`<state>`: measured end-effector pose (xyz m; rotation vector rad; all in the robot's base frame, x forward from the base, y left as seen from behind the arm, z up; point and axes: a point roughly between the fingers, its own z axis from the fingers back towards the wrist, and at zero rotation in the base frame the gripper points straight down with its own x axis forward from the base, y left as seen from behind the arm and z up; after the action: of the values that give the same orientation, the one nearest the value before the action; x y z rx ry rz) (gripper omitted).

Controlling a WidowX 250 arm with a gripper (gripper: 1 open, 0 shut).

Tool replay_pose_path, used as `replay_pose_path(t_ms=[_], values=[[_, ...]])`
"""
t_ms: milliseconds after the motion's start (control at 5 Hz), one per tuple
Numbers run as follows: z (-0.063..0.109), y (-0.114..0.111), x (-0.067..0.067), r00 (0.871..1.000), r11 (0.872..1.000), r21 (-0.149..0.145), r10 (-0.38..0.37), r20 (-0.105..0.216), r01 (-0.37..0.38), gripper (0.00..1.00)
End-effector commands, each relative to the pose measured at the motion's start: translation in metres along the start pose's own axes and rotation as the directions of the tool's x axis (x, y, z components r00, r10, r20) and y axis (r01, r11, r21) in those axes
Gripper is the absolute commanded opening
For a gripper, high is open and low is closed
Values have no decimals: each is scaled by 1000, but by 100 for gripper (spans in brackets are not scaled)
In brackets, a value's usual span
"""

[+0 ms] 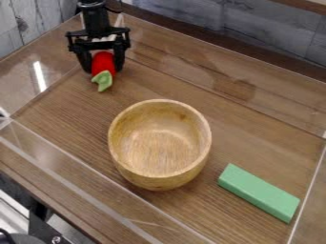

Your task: Move the red fruit to the right

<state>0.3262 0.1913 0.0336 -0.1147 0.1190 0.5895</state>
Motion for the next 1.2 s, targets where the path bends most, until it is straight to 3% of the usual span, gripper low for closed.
replay_pose_path(t_ms=[0,400,600,800,1000], values=[[30,-2,7,996,999,-5,-44,76,44,0],[58,-8,14,993,996,-94,13,117,-3,0],[83,-20,7,993,991,-128,-25,120,40,0],[97,-37,-3,989,984,-142,-88,115,104,0],[92,-51,-14,975,967,-145,-196,107,210,0]])
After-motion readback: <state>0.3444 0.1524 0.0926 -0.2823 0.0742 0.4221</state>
